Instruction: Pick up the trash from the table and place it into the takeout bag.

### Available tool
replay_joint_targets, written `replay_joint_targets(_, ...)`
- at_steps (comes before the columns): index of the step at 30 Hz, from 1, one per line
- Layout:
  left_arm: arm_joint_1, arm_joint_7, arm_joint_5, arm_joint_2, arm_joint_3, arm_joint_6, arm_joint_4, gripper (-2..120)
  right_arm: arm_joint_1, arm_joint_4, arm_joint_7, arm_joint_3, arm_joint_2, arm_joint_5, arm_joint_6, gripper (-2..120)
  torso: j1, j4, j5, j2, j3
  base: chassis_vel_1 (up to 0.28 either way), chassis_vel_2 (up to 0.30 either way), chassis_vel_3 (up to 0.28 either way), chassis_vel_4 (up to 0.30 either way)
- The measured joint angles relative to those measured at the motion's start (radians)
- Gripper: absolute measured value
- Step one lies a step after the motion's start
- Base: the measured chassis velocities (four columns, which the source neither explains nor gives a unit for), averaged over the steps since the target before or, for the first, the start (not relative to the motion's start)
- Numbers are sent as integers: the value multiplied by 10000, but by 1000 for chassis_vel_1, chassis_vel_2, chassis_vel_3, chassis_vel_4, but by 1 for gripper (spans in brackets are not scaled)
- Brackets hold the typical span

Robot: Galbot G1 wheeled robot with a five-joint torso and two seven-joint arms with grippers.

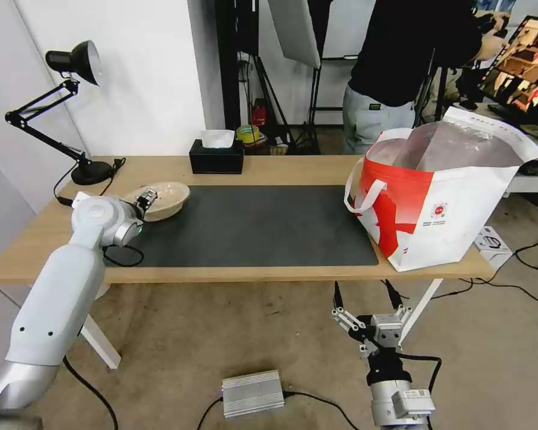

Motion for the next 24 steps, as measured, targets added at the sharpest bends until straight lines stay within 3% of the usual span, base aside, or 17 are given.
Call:
replay_joint_targets(15, -255, 401, 300, -176, 44, 46, 575, 100, 0, 0, 0, 0, 0, 0, 0, 100, 0, 0, 0, 0, 0, 0, 0, 0, 0)
replay_joint_targets(24, -680, 645, 625, -432, 139, 191, 1302, 100, 0, 0, -1, 0, 0, 0, 0, 100, 1, 1, 0, 0, 0, 0, 0, 0, 0)
